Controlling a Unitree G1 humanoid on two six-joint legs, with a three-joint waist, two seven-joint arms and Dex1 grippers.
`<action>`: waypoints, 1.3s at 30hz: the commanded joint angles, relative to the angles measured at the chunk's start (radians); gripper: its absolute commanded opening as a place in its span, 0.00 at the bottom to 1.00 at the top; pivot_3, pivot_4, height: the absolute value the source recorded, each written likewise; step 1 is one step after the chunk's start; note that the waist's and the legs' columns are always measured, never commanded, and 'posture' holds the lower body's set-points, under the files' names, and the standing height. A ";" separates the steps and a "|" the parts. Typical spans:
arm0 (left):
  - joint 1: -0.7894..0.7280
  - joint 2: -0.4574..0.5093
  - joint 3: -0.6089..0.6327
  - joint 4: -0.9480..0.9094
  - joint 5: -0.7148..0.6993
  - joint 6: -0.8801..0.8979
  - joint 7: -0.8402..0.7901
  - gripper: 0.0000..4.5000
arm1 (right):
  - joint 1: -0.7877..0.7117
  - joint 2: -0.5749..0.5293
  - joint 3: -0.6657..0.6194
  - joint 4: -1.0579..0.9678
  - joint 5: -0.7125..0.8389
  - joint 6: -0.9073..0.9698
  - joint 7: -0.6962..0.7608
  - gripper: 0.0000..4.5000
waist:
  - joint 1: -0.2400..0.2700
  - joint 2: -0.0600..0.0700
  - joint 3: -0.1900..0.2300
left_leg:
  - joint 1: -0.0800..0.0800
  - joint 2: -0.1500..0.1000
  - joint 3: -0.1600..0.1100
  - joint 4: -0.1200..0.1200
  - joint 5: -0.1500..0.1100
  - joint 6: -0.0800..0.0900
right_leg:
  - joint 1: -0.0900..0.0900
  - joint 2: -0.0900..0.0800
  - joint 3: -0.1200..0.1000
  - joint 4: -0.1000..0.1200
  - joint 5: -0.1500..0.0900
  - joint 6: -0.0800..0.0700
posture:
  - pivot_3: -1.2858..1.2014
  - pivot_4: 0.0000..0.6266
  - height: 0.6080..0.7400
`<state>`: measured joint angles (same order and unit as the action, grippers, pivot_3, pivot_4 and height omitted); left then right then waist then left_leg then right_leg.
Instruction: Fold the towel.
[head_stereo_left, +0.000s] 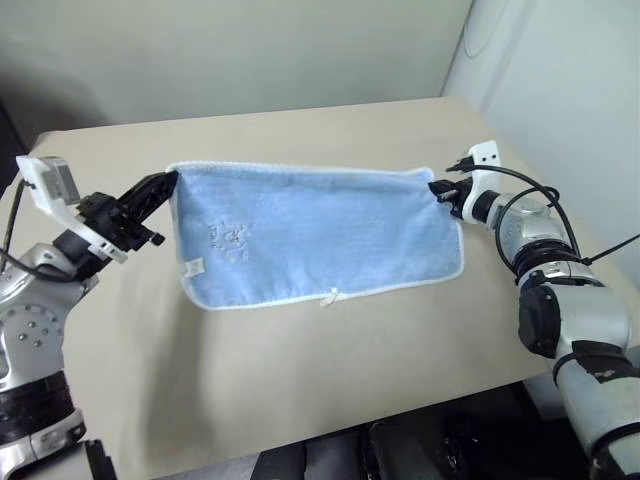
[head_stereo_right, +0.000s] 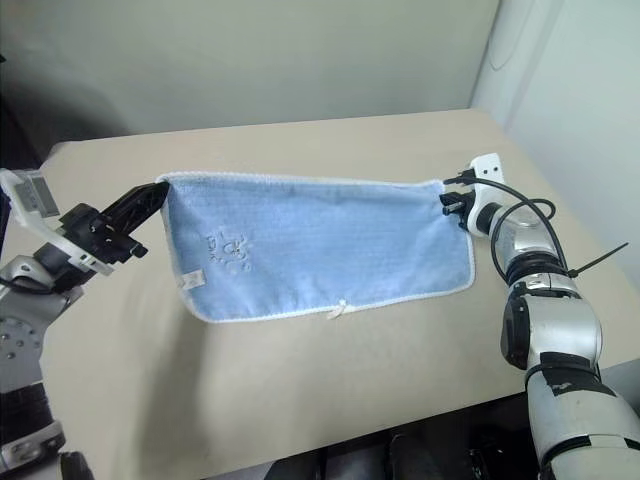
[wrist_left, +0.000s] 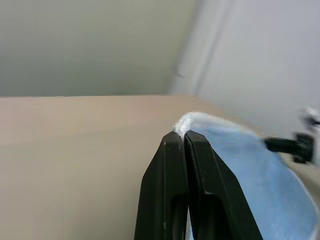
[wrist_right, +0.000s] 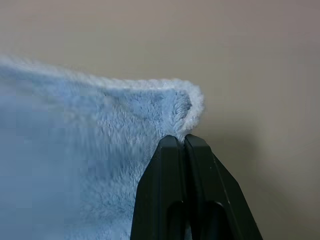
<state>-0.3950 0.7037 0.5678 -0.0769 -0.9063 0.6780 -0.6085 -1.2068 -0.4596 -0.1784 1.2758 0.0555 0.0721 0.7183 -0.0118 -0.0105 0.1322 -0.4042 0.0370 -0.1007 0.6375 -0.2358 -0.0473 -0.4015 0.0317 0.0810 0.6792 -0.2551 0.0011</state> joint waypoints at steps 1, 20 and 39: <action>-0.140 -0.004 -0.028 0.090 0.034 -0.046 0.034 0.00 | -0.075 -0.004 -0.025 -0.044 0.024 -0.055 -0.044 0.01 | -0.001 0.000 0.000 | 0.000 0.000 0.000 0.000 0.000 0.000 | 0.000 0.000 0.000 0.000 0.000 0.000 | 0.52 0.24 1.00; -0.192 0.054 0.087 0.119 -0.090 0.017 -0.111 0.00 | -0.010 -0.186 -0.099 -0.264 0.192 0.091 0.337 0.01 | -0.017 -0.001 0.000 | -0.018 0.000 0.000 -0.007 0.008 -0.008 | -0.014 0.000 0.001 -0.014 0.002 0.003 | 0.52 0.24 1.00; 0.468 0.018 0.125 -0.219 -0.228 0.132 -0.133 0.00 | 0.582 -0.263 0.035 -0.925 0.312 0.443 0.498 0.01 | -0.018 0.000 0.001 | 0.030 -0.005 0.001 -0.002 0.003 0.009 | 0.034 0.000 0.006 -0.009 -0.004 -0.005 | 0.52 0.24 1.00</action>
<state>0.0934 0.7091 0.6899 -0.2882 -1.1447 0.8356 -0.7514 -0.5767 -0.7199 -0.1309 0.3379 0.3660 0.5473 1.2400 -0.0297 -0.0107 0.1337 -0.3741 0.0311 -0.0990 0.6356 -0.2325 -0.0383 -0.3684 0.0309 0.0881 0.6699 -0.2592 -0.0039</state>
